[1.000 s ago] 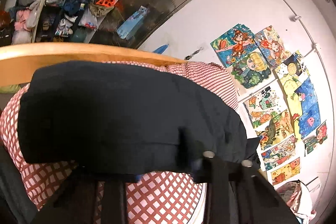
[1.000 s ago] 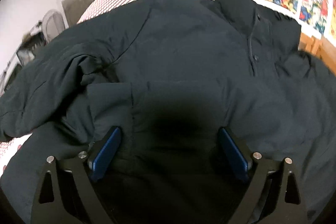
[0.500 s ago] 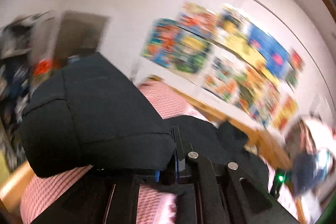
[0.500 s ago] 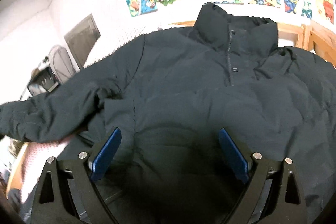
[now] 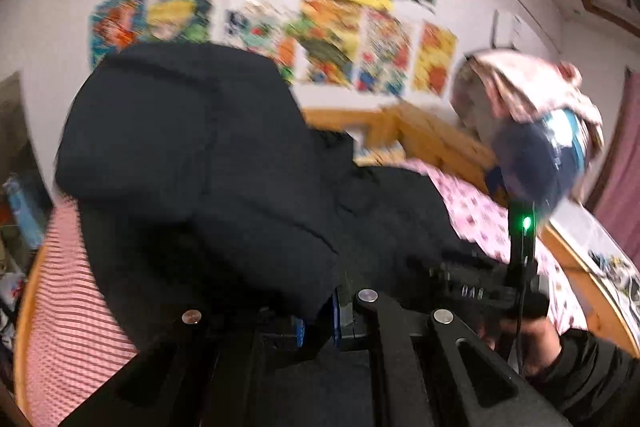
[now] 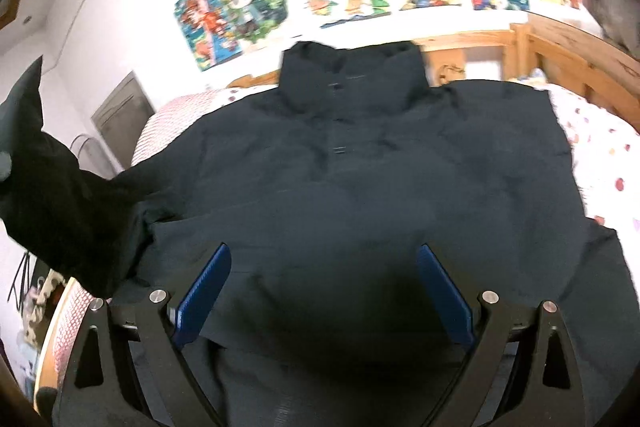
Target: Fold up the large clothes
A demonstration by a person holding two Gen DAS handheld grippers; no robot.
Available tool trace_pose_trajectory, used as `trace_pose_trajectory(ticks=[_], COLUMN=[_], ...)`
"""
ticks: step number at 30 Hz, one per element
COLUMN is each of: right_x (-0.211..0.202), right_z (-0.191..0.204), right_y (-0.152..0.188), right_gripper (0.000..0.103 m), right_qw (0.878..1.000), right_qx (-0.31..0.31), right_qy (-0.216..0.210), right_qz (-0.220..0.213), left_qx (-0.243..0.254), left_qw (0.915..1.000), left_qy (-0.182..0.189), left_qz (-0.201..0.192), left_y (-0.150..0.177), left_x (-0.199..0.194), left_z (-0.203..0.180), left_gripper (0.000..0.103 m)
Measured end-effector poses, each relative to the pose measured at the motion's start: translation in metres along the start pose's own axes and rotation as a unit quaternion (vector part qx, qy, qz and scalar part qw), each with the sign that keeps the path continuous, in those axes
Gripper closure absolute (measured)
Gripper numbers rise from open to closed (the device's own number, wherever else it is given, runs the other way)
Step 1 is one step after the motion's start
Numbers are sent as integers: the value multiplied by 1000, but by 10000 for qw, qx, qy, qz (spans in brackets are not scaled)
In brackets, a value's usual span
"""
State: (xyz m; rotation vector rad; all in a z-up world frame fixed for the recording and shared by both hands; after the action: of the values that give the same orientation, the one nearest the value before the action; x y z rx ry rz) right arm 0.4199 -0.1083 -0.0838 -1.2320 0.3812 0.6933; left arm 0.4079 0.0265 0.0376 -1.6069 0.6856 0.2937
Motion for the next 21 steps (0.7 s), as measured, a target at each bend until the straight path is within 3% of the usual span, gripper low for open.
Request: trace_pose_trajectory(ticks=[7, 13, 17, 21], right_x=[-13, -5, 7, 16], right_z=[-58, -84, -87, -75], right_y=[4, 17, 27, 36], right_gripper=[11, 11, 11, 11], right_qw=[9987, 9964, 9915, 9754], right_qx=[371, 809, 1278, 1898], right_qy=[350, 217, -215, -1109], right_qz=[-63, 90, 137, 156], left_qx=[26, -37, -71, 3], left_qw=[9955, 9856, 9843, 9846], left_qy=[284, 326, 380, 386], left_qz=[900, 1658, 1720, 1705], left_y=[58, 112, 129, 130], left_x=[61, 92, 94, 91], left_z=[-27, -24, -21, -22], left_gripper=[94, 94, 94, 94])
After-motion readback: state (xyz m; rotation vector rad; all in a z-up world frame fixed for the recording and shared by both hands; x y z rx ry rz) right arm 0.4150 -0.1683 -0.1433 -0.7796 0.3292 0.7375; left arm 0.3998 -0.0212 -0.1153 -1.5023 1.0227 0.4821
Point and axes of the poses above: each gripper's, at about its wrist camera, not at the fingertips, and x roughly the way its jaws point, z to its left, y to its underside, the point moved 9 cm from there along x, roughly the way its jaws point, and after that the axes turned 3 degrees about -x, right-handed, at the moved point
